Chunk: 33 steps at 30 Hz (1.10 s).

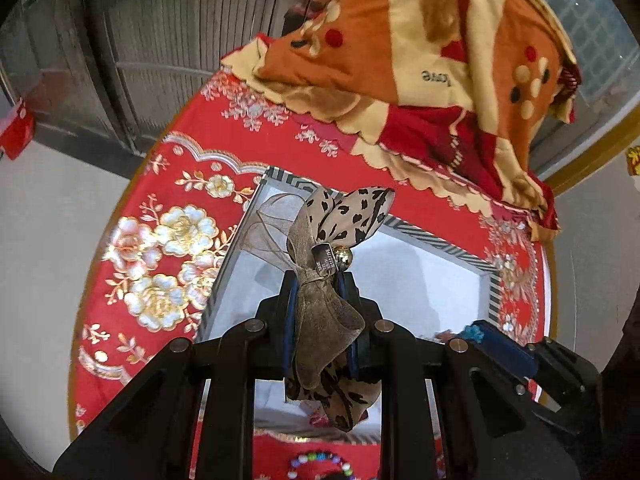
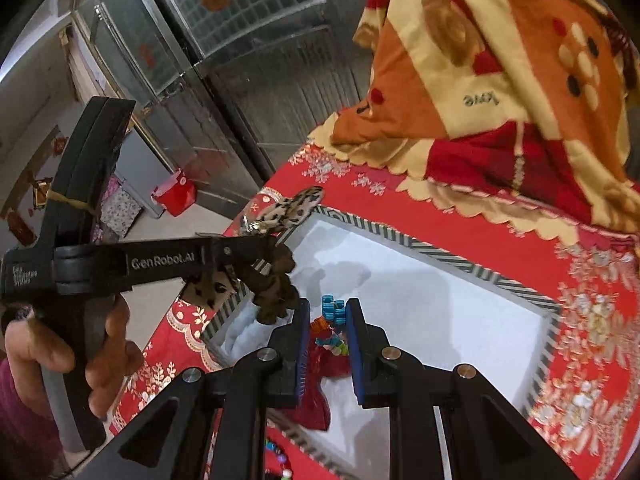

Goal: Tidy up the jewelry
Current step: 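Carry both items over the tray while right gripper releases the bracelet inside, then lower the leopard bow clip into the tray and open the left gripper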

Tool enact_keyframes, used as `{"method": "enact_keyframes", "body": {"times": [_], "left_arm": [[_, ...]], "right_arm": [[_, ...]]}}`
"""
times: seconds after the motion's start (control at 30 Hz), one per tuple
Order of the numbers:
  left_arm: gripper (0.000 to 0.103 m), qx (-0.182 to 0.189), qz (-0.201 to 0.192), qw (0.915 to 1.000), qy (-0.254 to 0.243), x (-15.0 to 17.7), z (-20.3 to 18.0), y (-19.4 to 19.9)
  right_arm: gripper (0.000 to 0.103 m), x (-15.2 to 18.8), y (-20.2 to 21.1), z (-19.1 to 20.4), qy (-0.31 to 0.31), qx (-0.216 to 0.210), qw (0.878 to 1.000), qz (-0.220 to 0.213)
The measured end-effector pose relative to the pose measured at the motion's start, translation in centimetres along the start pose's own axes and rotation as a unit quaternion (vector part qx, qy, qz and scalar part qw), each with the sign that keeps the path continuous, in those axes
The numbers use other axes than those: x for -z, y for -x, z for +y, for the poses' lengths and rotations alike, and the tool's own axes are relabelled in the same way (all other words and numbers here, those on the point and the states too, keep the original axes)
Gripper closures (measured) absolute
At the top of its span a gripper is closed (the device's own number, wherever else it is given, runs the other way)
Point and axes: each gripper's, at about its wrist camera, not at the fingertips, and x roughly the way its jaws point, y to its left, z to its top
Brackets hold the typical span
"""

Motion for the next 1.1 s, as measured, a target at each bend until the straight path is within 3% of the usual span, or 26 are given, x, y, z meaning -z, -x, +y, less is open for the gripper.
{"method": "enact_keyframes", "body": {"times": [0.2,0.5,0.6,0.63,0.7,0.8,0.97,1.1], "left_arm": [[0.085,-0.026,0.012,0.9995,0.014,-0.9,0.8,-3.4],[0.084,-0.034,0.027,0.9985,0.032,-1.2,2.1,-6.6],[0.071,-0.040,0.021,0.9985,0.033,-1.2,2.2,-6.7],[0.061,-0.041,0.018,0.9984,0.034,-1.2,2.3,-6.7],[0.050,-0.041,0.015,0.9984,0.037,-1.3,2.4,-6.6],[0.048,-0.046,0.010,0.9981,0.041,-1.3,2.7,-6.3],[0.047,-0.046,0.010,0.9982,0.036,-0.6,2.6,-5.2],[0.047,-0.061,-0.013,0.9979,0.017,0.6,2.0,-3.2]], "right_arm": [[0.086,-1.3,-4.5,-1.2,-0.014,-0.007,1.000,0.020],[0.086,-2.3,-10.3,-4.2,-0.045,0.003,0.998,0.047],[0.086,-2.3,-11.0,-5.0,-0.060,-0.011,0.997,0.043],[0.086,-2.2,-11.0,-5.1,-0.062,-0.012,0.997,0.040],[0.084,-2.2,-10.9,-5.2,-0.059,-0.004,0.998,0.037],[0.058,-2.0,-10.0,-5.4,-0.063,0.005,0.998,0.029],[0.058,-1.2,-7.1,-5.4,-0.076,0.006,0.997,0.015],[0.058,-0.1,-4.1,-4.4,-0.071,0.015,0.997,-0.002]]}}
